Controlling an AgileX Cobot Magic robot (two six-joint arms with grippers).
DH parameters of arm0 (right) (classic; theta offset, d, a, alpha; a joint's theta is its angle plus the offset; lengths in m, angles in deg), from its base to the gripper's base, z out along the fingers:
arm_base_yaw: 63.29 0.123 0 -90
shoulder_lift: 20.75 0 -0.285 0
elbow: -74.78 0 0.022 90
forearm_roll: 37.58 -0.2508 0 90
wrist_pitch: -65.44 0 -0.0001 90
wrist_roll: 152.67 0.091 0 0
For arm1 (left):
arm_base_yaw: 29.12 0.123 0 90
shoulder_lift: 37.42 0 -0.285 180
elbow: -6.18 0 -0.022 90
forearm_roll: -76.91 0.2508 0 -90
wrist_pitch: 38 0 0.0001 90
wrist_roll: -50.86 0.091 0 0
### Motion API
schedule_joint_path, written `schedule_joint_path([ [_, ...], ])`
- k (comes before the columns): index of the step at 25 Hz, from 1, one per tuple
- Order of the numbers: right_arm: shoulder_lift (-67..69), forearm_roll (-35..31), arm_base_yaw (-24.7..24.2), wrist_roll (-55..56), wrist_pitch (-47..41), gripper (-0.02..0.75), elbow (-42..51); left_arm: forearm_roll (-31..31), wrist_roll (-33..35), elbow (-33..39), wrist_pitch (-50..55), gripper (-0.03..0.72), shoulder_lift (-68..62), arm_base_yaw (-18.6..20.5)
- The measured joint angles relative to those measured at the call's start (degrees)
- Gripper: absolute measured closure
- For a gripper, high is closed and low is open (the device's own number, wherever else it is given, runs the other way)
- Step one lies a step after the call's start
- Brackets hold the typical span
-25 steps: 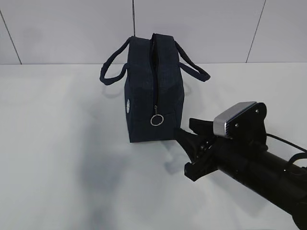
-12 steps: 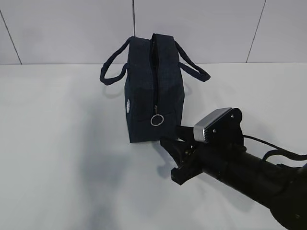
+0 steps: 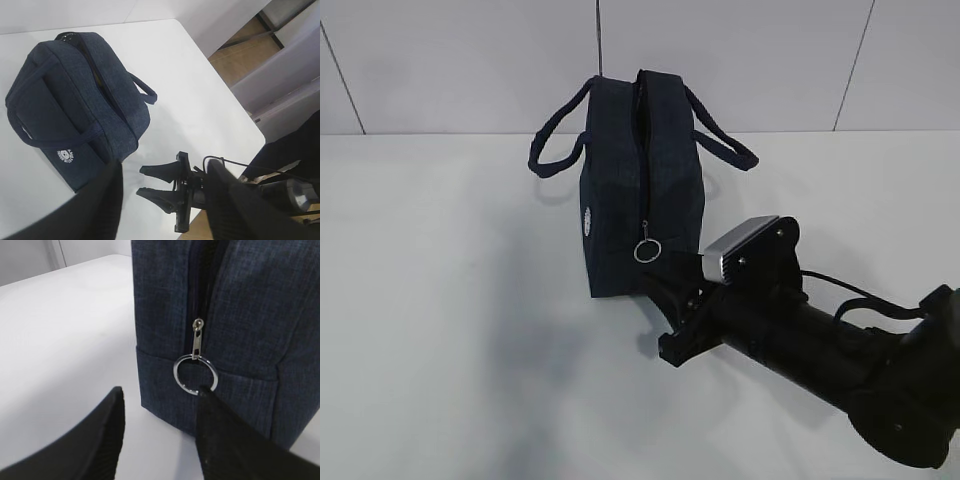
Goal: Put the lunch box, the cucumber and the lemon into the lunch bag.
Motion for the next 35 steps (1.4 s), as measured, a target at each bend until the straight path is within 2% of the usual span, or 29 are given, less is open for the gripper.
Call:
schedule_joint_path([
  [12, 0.5, -0.8, -0.35, 0.0, -3.29, 0.389, -4.56, -0.91, 0.0, 0.0, 0.0, 0.308, 0.0, 0.0],
  [18, 1.31, -1.17, -2.23, 0.0, -4.33, 0.39, -5.53, -1.03, 0.0, 0.0, 0.0, 0.307, 0.05, 0.0],
  [25, 3.48, 2.74, -2.46, 0.02, -6.06, 0.389, -7.66, -1.15, 0.0, 0.0, -0.75, 0.308, 0.05, 0.0],
  [35, 4.51, 3.07, -2.46, 0.48, -6.36, 0.389, -9.21, -1.15, 0.0, 0.0, -0.98, 0.308, 0.05, 0.0],
])
